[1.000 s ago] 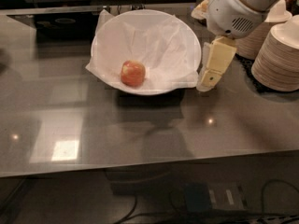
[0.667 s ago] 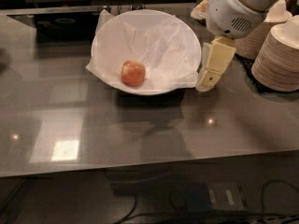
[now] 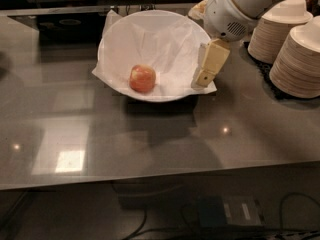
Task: Pick apple from white bowl
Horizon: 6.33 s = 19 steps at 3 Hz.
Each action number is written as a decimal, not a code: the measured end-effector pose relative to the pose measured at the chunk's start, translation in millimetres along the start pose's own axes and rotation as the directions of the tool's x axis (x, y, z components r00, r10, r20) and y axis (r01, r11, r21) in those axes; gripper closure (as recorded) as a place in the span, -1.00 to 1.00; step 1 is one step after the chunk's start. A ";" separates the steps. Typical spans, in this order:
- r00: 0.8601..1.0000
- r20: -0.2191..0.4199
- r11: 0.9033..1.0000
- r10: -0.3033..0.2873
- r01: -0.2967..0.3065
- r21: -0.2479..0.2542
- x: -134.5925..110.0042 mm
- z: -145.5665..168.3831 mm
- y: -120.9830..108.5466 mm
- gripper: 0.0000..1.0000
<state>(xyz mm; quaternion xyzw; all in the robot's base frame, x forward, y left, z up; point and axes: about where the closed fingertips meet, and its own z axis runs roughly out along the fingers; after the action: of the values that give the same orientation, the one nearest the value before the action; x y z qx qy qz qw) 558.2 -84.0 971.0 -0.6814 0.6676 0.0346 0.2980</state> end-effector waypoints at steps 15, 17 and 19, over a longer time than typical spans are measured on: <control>0.960 0.278 0.955 0.032 0.052 -0.291 -49.0 133.6 14.3 -0.64; 0.960 0.278 0.958 0.031 0.051 -0.283 -50.1 135.4 11.3 -0.99; 0.959 0.282 0.962 0.016 0.062 -0.267 -51.0 122.6 6.5 -1.00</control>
Offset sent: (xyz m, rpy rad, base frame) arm 0.0795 0.0575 -0.0295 0.2877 -0.0161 0.1513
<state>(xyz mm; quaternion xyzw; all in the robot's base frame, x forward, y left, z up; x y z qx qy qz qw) 589.7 17.2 890.8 -0.7119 0.5991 0.2196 0.2933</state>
